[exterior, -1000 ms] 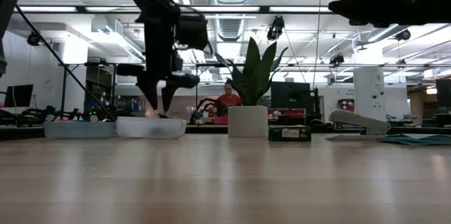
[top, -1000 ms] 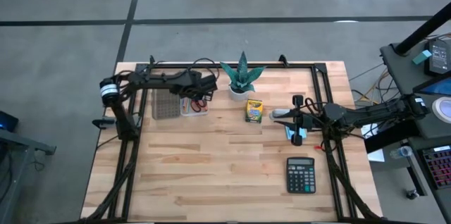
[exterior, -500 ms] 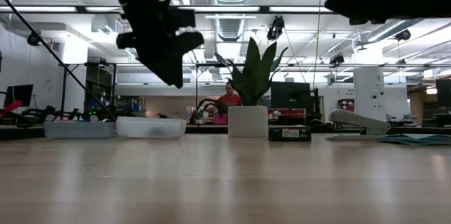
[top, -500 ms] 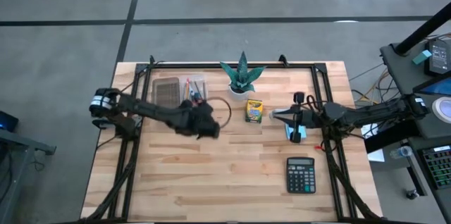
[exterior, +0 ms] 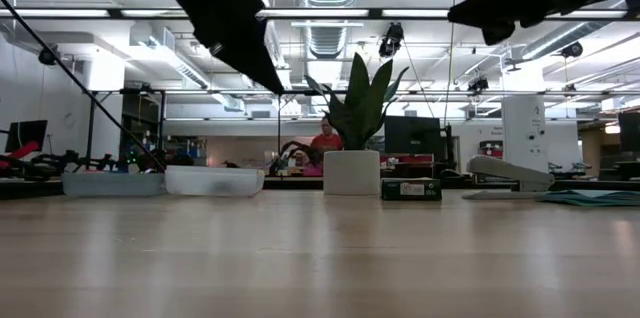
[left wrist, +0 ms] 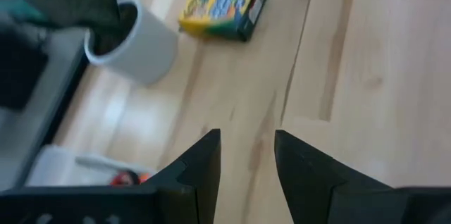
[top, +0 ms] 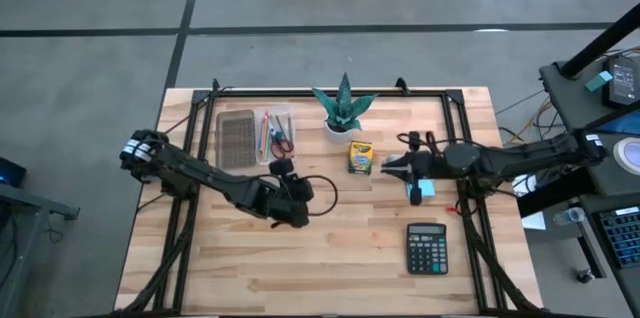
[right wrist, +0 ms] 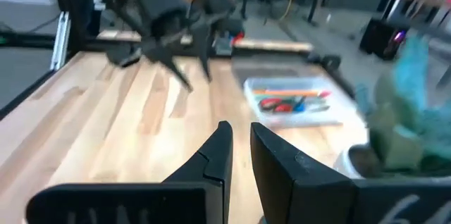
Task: Pack school essentials
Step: Put the yellow crayon box into the black supply box
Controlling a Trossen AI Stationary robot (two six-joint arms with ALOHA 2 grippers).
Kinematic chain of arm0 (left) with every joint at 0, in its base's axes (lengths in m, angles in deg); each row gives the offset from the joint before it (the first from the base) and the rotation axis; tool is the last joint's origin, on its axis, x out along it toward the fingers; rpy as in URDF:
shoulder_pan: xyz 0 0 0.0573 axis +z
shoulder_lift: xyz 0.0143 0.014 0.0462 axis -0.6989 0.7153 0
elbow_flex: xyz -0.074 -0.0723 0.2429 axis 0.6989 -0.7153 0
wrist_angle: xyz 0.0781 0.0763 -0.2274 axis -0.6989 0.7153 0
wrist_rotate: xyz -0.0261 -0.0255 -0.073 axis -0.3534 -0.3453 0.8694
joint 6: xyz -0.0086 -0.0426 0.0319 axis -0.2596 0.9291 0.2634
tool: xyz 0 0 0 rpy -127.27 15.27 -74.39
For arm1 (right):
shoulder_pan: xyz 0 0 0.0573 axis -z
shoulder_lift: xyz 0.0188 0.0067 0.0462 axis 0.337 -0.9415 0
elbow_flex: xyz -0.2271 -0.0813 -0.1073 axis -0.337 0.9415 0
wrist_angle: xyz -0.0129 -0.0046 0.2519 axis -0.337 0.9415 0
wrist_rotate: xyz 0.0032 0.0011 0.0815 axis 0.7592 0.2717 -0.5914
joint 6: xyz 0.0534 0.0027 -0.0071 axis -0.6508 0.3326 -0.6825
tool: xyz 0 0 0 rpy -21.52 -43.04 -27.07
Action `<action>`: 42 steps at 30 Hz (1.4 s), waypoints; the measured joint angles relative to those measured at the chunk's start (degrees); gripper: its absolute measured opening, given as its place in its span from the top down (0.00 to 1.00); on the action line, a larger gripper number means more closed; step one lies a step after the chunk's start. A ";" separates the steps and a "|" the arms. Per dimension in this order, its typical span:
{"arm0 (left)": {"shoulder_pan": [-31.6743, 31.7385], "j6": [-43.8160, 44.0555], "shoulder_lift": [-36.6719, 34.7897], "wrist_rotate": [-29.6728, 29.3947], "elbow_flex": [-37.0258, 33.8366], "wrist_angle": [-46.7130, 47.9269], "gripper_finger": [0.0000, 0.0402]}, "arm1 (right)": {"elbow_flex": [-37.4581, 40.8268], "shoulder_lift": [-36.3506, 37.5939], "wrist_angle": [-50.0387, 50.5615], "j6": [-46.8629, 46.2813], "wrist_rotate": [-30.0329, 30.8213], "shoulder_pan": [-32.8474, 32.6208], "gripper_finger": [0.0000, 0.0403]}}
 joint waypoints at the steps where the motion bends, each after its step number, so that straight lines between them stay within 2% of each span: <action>1: 0.00 -1.82 -0.35 0.00 0.00 -0.58 0.71 | -0.28 -1.02 -0.04 -0.95 0.00 -0.33 0.89; 8: -0.13 -9.91 -6.16 -0.02 -2.49 -4.53 0.71 | -3.30 -8.69 0.22 -5.76 0.02 -1.51 0.89; 15: -0.04 -16.55 -16.79 0.68 -16.99 -23.00 0.71 | -8.38 -16.82 3.21 -5.98 0.23 -1.42 0.89; 21: 0.37 -17.81 -26.72 0.42 -26.20 -30.74 0.71 | -15.37 -23.99 11.09 -6.20 3.12 -1.32 0.89; 26: 0.37 -17.43 -33.04 0.35 -31.18 -33.02 0.71 | -21.30 -30.39 18.88 -8.08 4.81 -1.33 0.89; 31: 0.44 -17.32 -36.84 0.33 -34.37 -33.19 0.71 | -27.06 -36.31 28.39 -11.15 9.51 -1.30 0.89; 37: 0.42 -17.34 -37.34 0.28 -34.93 -33.19 0.71 | -33.43 -43.70 40.33 -15.27 15.10 0.38 0.89; 42: 0.42 -17.34 -36.78 0.28 -34.93 -33.12 0.71 | -35.46 -49.80 41.51 -14.20 15.17 3.35 0.89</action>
